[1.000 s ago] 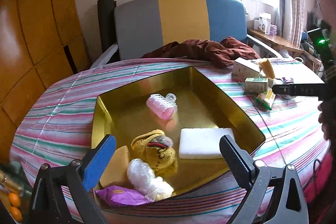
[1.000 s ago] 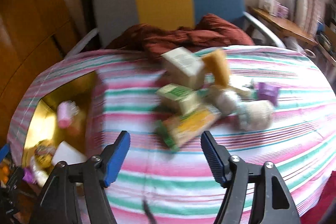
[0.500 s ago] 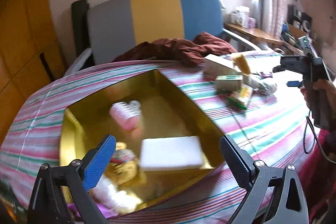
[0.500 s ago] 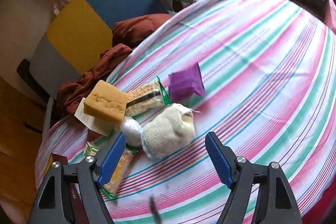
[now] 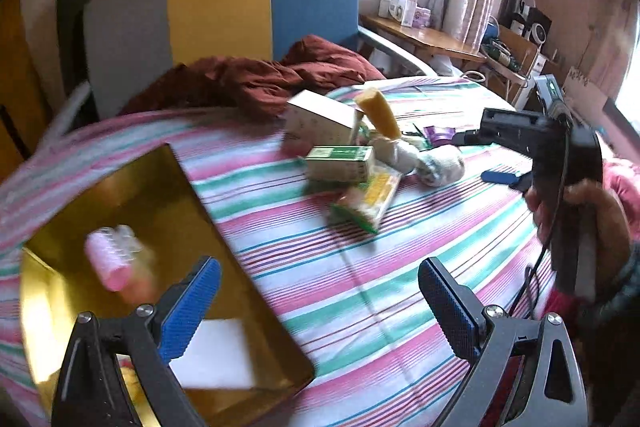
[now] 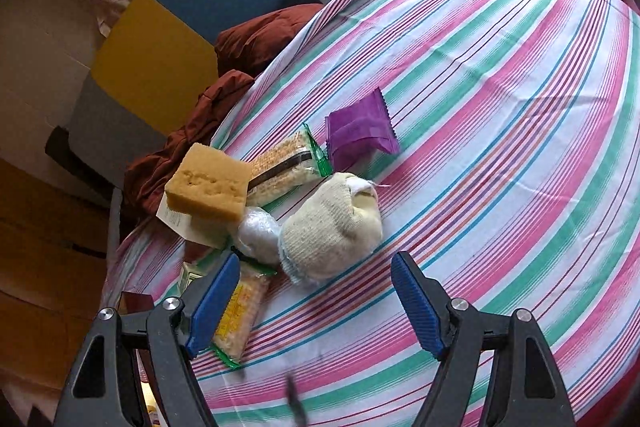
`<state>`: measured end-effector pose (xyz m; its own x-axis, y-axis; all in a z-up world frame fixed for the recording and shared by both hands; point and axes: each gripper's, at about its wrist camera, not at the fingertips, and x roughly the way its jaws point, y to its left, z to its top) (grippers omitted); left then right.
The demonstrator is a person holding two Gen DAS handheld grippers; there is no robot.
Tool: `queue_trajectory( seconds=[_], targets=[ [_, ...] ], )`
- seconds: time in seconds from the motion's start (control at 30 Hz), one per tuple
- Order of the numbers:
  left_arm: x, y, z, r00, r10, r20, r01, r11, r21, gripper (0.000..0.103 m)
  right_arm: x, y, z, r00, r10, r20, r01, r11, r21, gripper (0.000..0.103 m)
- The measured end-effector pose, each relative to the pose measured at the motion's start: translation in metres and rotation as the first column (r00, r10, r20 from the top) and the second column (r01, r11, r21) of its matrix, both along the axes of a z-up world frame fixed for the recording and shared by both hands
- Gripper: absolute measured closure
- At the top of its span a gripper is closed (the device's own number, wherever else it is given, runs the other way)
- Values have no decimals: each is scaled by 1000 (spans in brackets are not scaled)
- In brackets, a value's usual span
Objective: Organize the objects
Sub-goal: 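Move both tools away from the tray back toward the remaining items, then grasp the green essential oil box with the left tool while the right tool grasps the knitted sock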
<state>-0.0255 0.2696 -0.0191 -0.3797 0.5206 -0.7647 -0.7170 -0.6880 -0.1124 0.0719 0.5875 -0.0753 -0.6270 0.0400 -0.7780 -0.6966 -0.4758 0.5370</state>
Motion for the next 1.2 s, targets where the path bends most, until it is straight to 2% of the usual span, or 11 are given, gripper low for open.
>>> queue_trajectory(
  seconds=[0.17,0.3,0.5,0.63,0.87,0.93,0.97,1.0,1.03,1.13,1.2],
  targets=[
    [-36,32,-5,984,42,172,-52,997,49,3,-4,-2,2,1000,20,-15,-20,1000,4,24],
    [-64,60,-13,966,93,241,-108,993,49,4,-4,-1,2,999,25,-29,-25,1000,-4,24],
    [-108,102,-35,915,177,363,-201,979,29,4,-7,0,0,999,33,-37,-34,999,-20,24],
    [-128,124,-54,881,226,415,-242,970,-14,4,-7,1,-1,999,33,-39,-34,999,-26,24],
    [-148,136,-86,817,293,496,-295,952,-75,5,-7,2,-3,999,27,-20,-27,999,-17,23],
    [-146,137,-84,841,275,467,-277,959,-66,10,-6,3,-3,1000,20,-13,-20,1000,-15,23],
    [-145,136,-83,850,259,458,-263,963,-57,22,-5,3,-3,1000,15,-10,-16,1000,-14,23],
    [-144,136,-83,858,248,450,-248,967,-61,29,-5,4,-4,1000,11,-7,-12,1000,-13,23],
    [-142,134,-83,871,237,430,-232,971,-66,31,-4,4,-4,1000,6,-3,-6,1000,-11,23],
    [-140,125,-82,889,201,411,-197,979,-51,39,-2,7,-4,999,-28,15,28,1000,8,23],
    [-139,117,-82,899,184,399,-180,983,-46,49,-1,10,-5,999,-48,26,48,999,14,23]
  ],
)
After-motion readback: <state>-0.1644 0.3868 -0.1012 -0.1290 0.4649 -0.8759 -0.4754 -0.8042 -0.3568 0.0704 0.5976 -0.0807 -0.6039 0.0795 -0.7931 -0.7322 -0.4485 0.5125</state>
